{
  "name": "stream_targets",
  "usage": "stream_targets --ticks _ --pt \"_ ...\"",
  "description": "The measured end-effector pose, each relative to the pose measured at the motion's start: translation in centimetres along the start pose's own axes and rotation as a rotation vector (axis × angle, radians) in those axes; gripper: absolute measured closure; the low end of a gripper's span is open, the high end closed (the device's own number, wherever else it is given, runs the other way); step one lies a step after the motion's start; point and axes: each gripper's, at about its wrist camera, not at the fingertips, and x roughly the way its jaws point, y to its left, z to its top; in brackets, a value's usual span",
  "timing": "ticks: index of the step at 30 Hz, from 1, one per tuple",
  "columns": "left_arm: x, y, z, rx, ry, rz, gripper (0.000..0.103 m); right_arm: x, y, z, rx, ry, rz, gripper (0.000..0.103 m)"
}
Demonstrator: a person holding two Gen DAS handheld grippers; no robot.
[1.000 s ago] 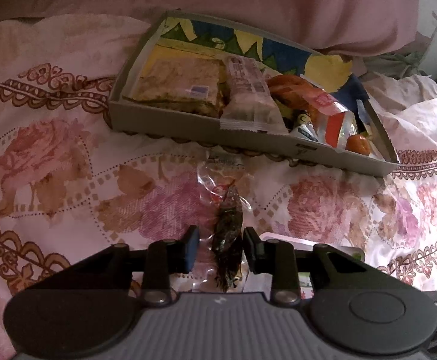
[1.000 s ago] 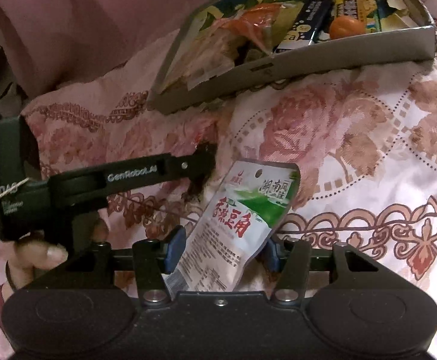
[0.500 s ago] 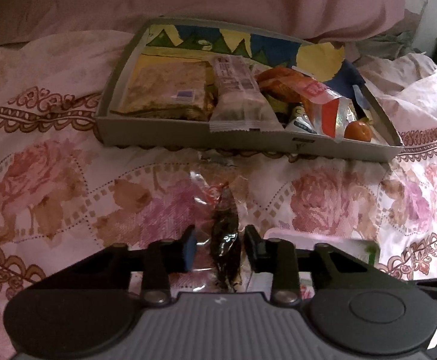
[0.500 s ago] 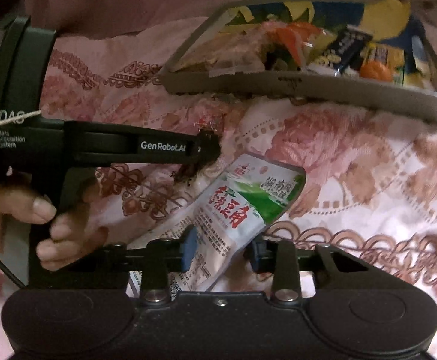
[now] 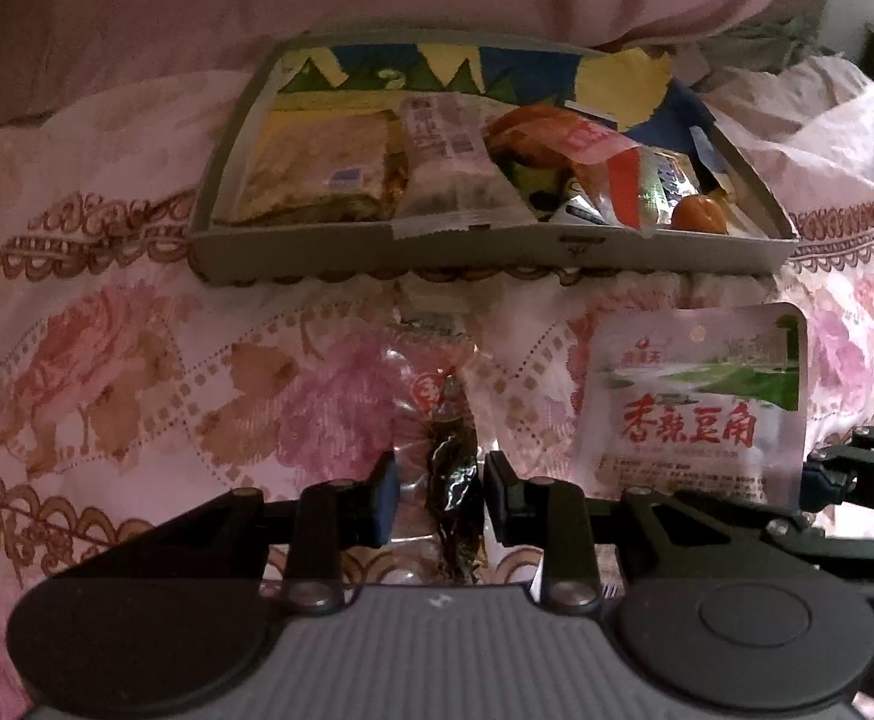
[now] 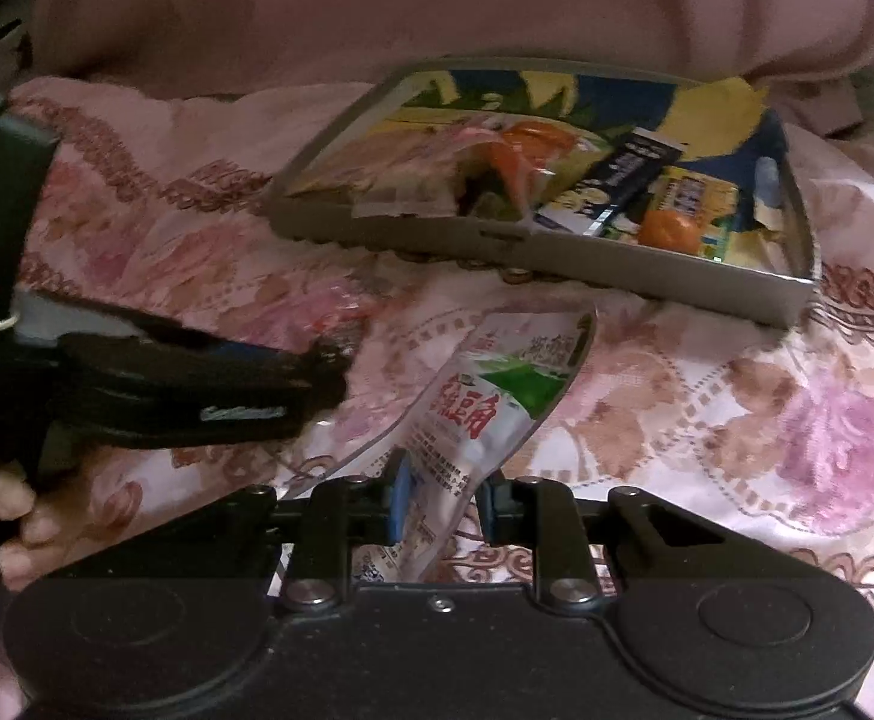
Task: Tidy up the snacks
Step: 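Lift both held snacks and carry them over the cartoon tray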
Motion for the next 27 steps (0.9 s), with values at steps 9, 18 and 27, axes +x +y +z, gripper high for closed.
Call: stream_targets --ticks 9,18,27 --pt "0.6 0.4 0.2 0.001 -0.008 -0.019 0.062 0.4 1.3 -0.5 -0.04 0.014 0.038 0.074" --pt "0.3 -0.1 0.1 0.034 -0.021 0.005 0.071 -0.1 2.4 -0.5 -0.117 -0.006 0.003 0.079" --pt "-0.4 -0.3 0.3 0.034 -0.033 -0.002 0.074 -0.9 2.3 -0.2 -0.129 -0.055 -0.032 0.086"
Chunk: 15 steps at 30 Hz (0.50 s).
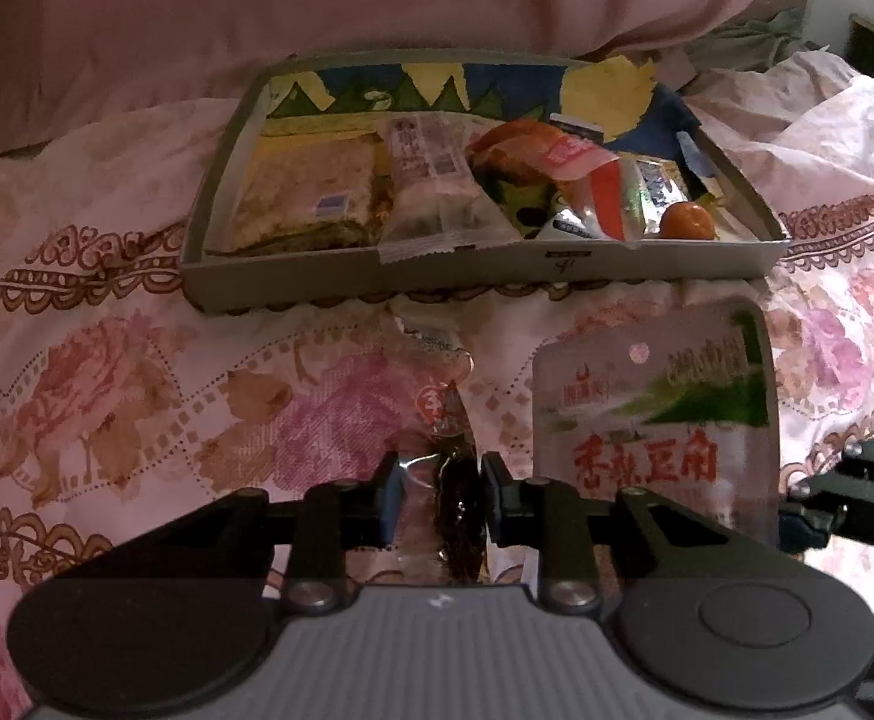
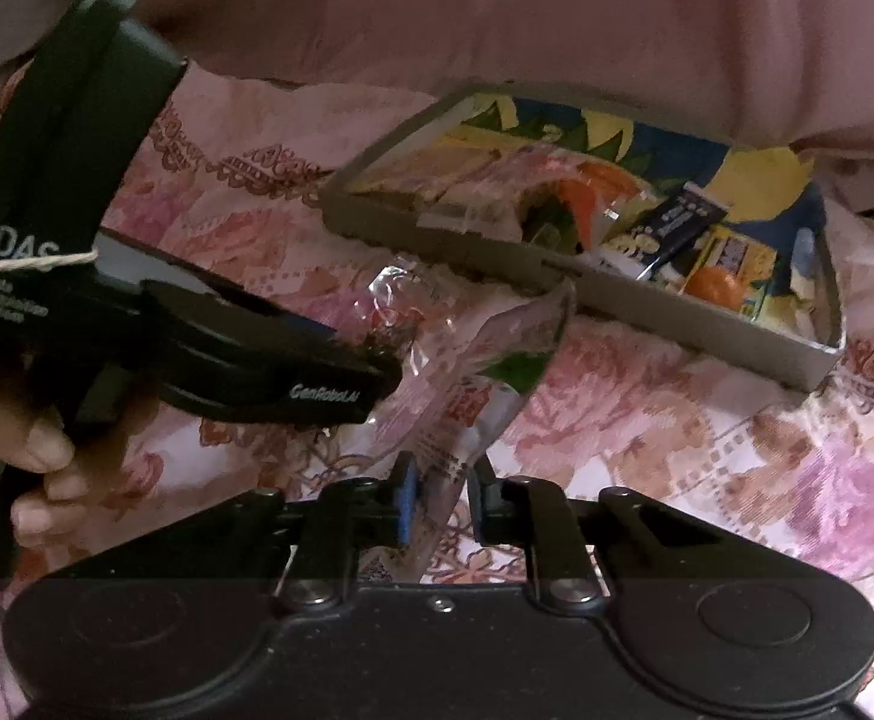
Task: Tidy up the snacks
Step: 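Lift both held snacks and carry them over the cartoon tray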
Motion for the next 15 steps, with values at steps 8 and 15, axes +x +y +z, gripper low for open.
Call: stream_targets --ticks 8,15 --pt "-0.7 -0.3 0.1 -0.006 -0.017 -0.022 0.074 -0.6 -1.2 0.4 0.032 -0.044 -0.05 0.088" --pt "-1.1 0.0 0.2 -0.045 -0.018 -0.042 0.074 -0.7 -1.5 0.4 0.035 -0.058 -0.066 0.089"
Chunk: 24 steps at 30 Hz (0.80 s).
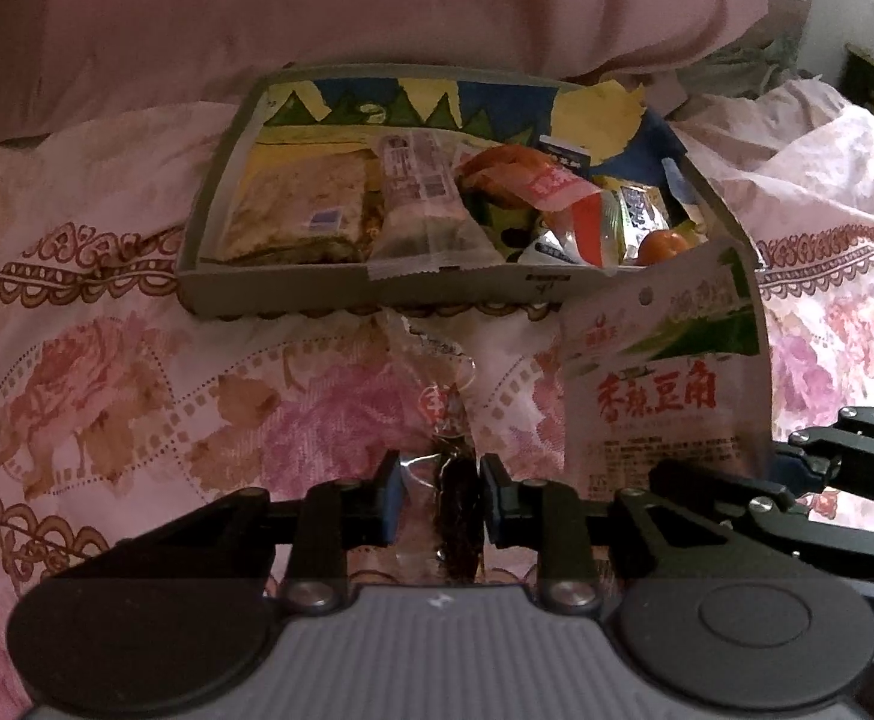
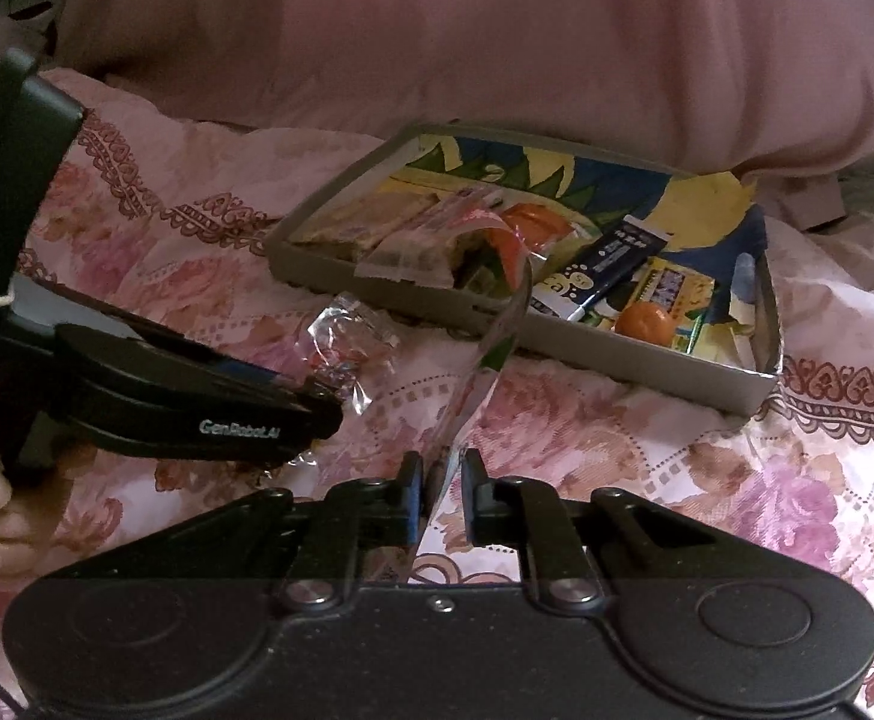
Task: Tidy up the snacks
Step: 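Lift both held snacks and carry them over the cartoon tray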
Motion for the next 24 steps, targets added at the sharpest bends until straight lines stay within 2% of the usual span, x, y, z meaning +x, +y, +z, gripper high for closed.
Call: stream_targets --ticks 9,18,24 --pt "-0.9 -0.2 0.0 -0.02 -0.009 -0.001 0.074 -0.7 -0.2 0.2 0.003 -0.044 -0.014 0.092" --pt "-3.9 -0.1 0.2 -0.043 -0.107 -0.019 0.074 -2.1 -0.4 0.8 0.009 -0.106 -0.042 0.095" --pt "-5.0 0.1 0.4 -0.059 -0.145 -0.027 0.074 -3.4 -0.7 1.1 0.023 -0.159 -0.067 0.095"
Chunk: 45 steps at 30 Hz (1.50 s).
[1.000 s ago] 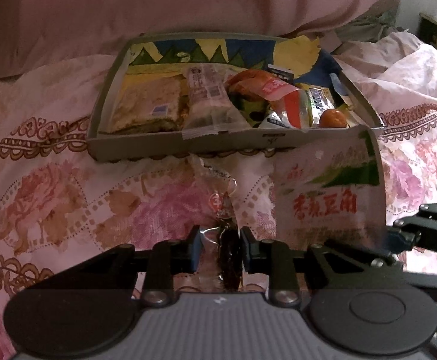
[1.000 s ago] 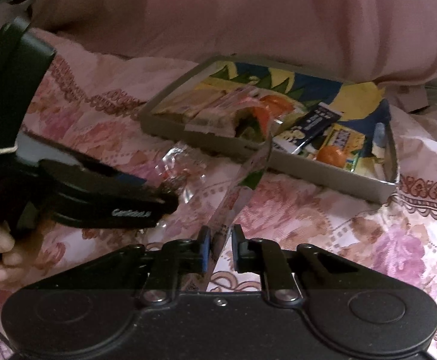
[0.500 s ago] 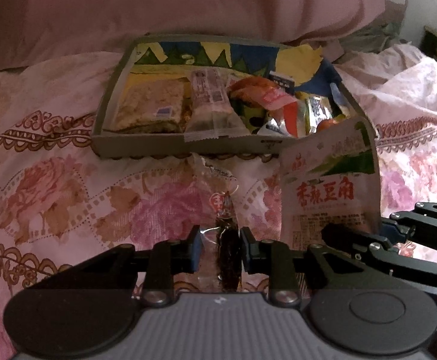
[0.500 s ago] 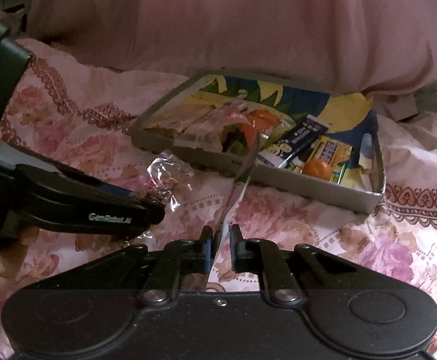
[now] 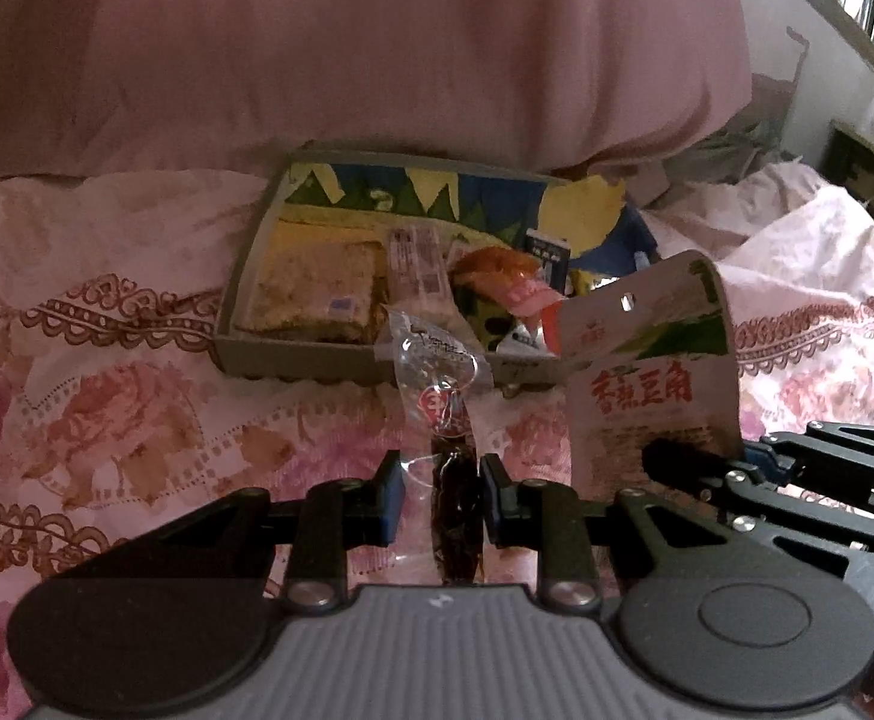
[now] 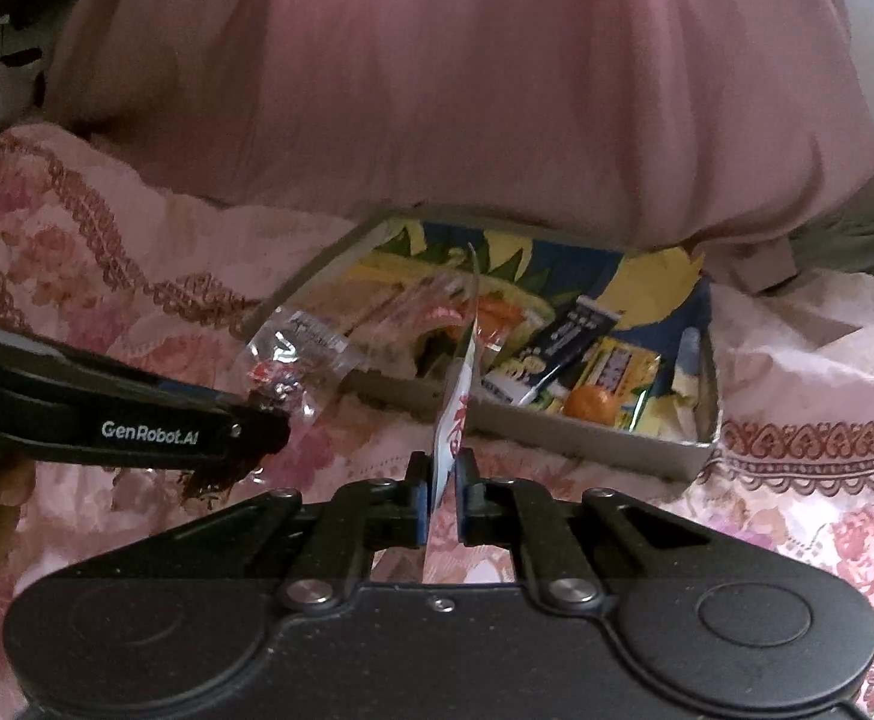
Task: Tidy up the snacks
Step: 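Lift both held snacks and carry them over the cartoon tray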
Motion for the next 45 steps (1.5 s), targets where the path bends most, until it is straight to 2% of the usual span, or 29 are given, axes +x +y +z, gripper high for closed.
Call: stream_targets --ticks 14,21,27,30,34,40,45 --pt "-1.3 0.6 0.6 -0.038 -0.063 0.0 0.074 -2.2 -2.3 1.1 0.057 -0.104 -0.08 0.095" --pt "-1.9 1.2 2.2 -0.07 -0.138 0.0 0.074 -2.8 -4.7 2.0 0.133 -0.152 -0.127 0.095" --pt "-1.4 1.2 4.1 -0.077 -0.166 0.022 0.074 -2.9 -6.6 3.2 0.158 -0.199 -0.178 0.095" --pt "-1.3 1.1 6.0 -0.08 -0.167 0.008 0.074 -2.3 -7.5 4.0 0.159 -0.223 -0.204 0.095" --pt "-0.7 0.4 8.4 -0.07 -0.229 -0.006 0.074 -0.8 -8.7 5.3 0.149 -0.244 -0.236 0.095" --pt "2.1 -0.5 10.0 -0.059 -0.245 0.003 0.074 2.1 -10.2 7.2 0.161 -0.265 -0.254 0.095" --pt "3.5 -0.4 10.5 -0.076 -0.254 -0.026 0.074 4.5 -10.1 8.4 0.09 -0.281 -0.296 0.095"
